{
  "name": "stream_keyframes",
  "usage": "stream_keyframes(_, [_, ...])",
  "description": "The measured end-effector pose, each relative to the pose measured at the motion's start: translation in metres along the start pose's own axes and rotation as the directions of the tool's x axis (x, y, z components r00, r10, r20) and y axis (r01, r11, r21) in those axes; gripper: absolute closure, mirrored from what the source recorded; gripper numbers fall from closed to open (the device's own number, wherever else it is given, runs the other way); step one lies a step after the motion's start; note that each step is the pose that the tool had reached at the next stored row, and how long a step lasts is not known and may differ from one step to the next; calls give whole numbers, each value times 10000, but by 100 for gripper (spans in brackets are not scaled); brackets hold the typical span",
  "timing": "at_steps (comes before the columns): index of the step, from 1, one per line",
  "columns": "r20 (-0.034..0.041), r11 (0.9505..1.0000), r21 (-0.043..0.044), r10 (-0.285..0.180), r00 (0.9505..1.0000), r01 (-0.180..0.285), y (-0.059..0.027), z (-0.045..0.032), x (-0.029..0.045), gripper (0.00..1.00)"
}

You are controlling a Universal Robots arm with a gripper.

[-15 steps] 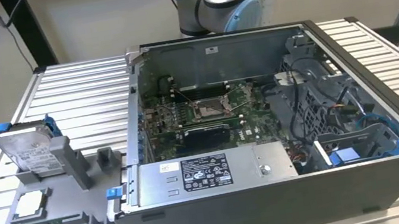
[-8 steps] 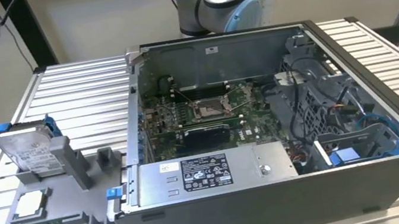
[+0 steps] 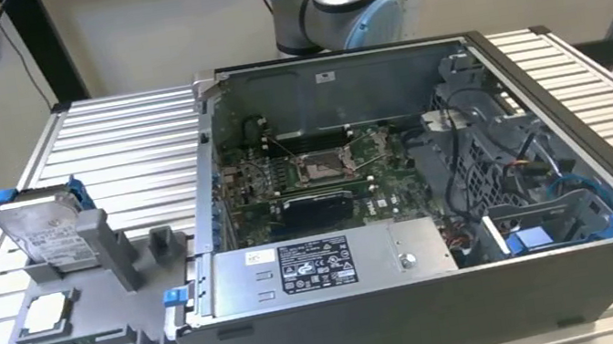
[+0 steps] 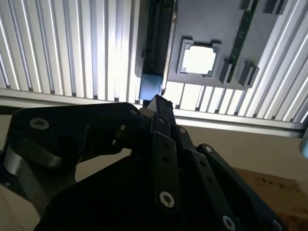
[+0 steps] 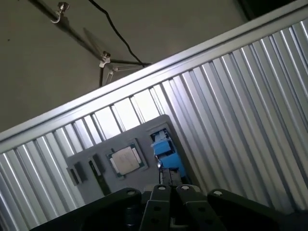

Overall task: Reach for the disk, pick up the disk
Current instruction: 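Pick up the disk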

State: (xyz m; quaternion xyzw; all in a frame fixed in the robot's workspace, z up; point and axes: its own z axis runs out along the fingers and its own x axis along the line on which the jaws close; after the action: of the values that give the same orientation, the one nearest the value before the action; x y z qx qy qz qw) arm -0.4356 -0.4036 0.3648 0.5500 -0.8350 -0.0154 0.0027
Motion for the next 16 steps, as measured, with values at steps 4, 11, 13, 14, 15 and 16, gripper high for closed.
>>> stream_keyframes(4, [13, 9973, 78, -727, 9974, 727, 0, 1, 0, 100])
stream_keyframes(11, [8, 9799, 188, -1987, 9801, 1987, 0, 2, 0, 100])
stream_keyframes(13, [1, 9718, 210, -2349, 9720, 2348, 0, 2, 0, 100])
stream_keyframes(14, [-2, 9673, 217, -2528, 9675, 2528, 0, 2, 0, 100])
stream_keyframes(15, [-5, 9633, 219, -2674, 9636, 2674, 0, 2, 0, 100])
stream_keyframes(16, [-9, 9589, 220, -2828, 9592, 2827, 0, 3, 0, 100])
